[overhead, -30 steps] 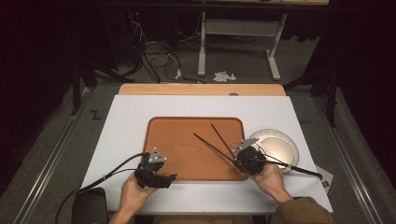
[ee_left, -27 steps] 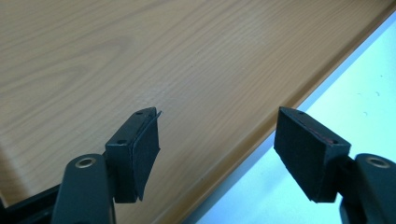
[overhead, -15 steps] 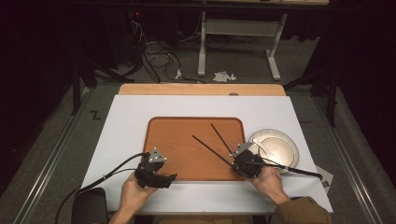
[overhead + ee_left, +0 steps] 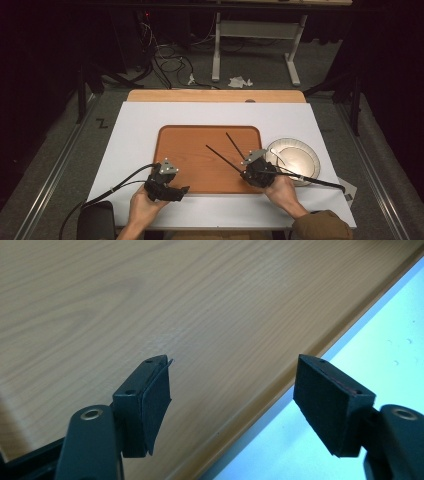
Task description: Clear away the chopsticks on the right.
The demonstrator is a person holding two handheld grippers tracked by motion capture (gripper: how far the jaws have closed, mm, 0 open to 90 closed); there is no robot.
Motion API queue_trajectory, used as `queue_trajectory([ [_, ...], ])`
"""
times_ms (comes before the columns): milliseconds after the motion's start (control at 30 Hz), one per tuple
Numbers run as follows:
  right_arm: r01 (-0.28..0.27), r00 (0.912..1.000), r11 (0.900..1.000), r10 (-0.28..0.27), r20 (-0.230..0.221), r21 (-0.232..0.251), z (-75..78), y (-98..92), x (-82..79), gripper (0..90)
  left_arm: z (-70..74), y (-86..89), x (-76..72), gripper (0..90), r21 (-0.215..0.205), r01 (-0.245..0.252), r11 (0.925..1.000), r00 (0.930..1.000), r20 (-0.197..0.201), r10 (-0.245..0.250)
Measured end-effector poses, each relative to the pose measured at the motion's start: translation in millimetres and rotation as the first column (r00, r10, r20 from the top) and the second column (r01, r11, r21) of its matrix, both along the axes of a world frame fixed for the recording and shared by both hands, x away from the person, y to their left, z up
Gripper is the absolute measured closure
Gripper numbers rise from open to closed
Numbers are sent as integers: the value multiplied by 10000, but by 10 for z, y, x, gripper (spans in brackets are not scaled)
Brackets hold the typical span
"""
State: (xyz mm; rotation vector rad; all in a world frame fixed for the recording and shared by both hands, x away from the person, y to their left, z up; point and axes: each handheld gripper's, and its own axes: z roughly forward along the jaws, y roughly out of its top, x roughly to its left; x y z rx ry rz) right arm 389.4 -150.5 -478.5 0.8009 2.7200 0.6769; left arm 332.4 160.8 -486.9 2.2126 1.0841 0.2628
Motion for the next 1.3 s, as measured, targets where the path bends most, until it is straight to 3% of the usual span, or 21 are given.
queue_trajectory([
  [133, -145, 9999, 9999, 145, -71, -51, -33, 52, 11, 848, 0, 0, 0, 308, -5, 12, 10000, 10000, -2, -12],
  [233, -99, 9999, 9992, 95, -115, -395, -85, 68, 42, 849, 4, 7, -2, 308, 26, 9, 10000, 10000, 20, -9],
  [567, 830, 9956, 9922, -786, 501, -927, -80, 5, 120, 862, 11, 12, -5, 308, 7, -5, 10000, 10000, 49, 5],
  [800, 1161, 9924, 9883, -1113, 518, -993, -77, -25, 179, 855, 13, 12, -4, 308, 3, 10, 10000, 10000, 46, -10],
  [1000, 1323, 9907, 9865, -1286, 435, -963, -73, -44, 198, 842, 14, 13, -8, 308, 5, -7, 10000, 10000, 58, 7],
  [1100, 1311, 9908, 9867, -1272, 463, -957, -66, -43, 197, 787, 17, 12, -11, 308, -42, -5, 10000, 10000, 80, 6],
  [1300, 1000, 9919, 9950, -1002, 778, 69, 130, -105, 102, 708, 22, 15, -17, 309, -59, -32, 10000, 9999, 131, 32],
])
